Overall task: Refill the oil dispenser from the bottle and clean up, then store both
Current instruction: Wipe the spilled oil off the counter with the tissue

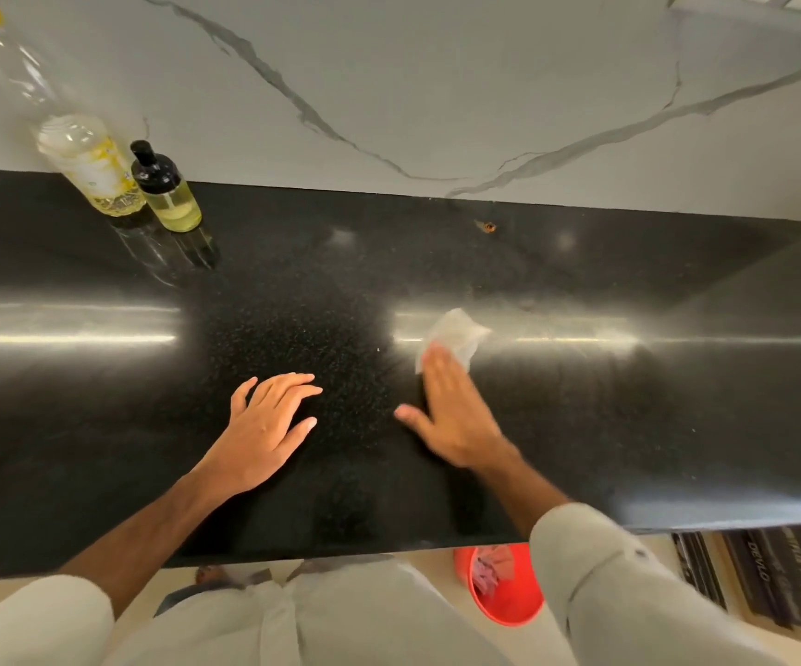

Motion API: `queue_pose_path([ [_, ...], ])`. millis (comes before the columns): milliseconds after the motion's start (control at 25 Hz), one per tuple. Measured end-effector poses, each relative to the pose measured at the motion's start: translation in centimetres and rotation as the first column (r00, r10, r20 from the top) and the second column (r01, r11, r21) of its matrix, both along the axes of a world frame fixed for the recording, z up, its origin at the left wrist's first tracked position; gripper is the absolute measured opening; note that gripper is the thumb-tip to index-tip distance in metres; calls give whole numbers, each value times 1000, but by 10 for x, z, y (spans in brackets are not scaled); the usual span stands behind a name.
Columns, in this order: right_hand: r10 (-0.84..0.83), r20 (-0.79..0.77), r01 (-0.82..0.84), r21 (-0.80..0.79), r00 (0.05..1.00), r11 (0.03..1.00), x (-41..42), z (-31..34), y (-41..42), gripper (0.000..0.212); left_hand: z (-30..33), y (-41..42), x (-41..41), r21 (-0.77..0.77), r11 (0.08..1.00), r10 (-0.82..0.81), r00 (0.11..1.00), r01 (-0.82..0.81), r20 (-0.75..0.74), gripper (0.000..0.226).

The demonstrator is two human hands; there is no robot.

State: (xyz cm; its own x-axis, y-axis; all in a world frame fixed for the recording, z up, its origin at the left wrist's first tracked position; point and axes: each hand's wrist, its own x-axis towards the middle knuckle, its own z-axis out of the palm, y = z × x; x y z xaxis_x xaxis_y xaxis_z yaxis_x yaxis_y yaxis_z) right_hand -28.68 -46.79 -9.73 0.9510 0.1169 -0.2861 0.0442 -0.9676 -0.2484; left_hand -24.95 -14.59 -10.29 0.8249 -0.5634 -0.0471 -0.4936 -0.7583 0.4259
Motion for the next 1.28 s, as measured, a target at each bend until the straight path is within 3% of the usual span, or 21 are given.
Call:
queue_pose_path([
  [160,293,-103,-284,92,951,954,-95,12,73,99,-1,-21,-3,14,998,-68,997,69,-20,50],
  [240,309,-89,-301,89,947,949,-118,11,61,96,0,-30,-5,7,995,-102,995,102,-19,50],
  [400,-62,-9,62,3,998,998,-65,-1,-40,101,3,-36,-14,-23,990,-137,990,137,-13,48],
  [520,-301,-76,303,9,951,953,13,3,-99,99,1,-32,-25,-12,990,-141,990,140,-20,48],
  [600,-352,-83,354,15,932,935,46,3,-97,99,0,-30,-30,-14,991,-130,991,130,-20,48],
  [760,-48,-20,49,27,999,998,11,-5,-8,100,0,-29,-38,-32,995,-99,995,97,-35,48],
  [960,246,-83,-235,120,966,965,-116,10,75,96,8,-37,-53,-32,991,-129,990,128,-53,52],
  [1120,278,-50,-277,22,959,961,-166,1,83,87,8,-38,-77,113,954,-273,960,278,-54,73],
  [1280,258,147,-270,65,955,961,-160,-7,75,80,11,-41,-104,244,923,-283,954,298,-95,77],
])
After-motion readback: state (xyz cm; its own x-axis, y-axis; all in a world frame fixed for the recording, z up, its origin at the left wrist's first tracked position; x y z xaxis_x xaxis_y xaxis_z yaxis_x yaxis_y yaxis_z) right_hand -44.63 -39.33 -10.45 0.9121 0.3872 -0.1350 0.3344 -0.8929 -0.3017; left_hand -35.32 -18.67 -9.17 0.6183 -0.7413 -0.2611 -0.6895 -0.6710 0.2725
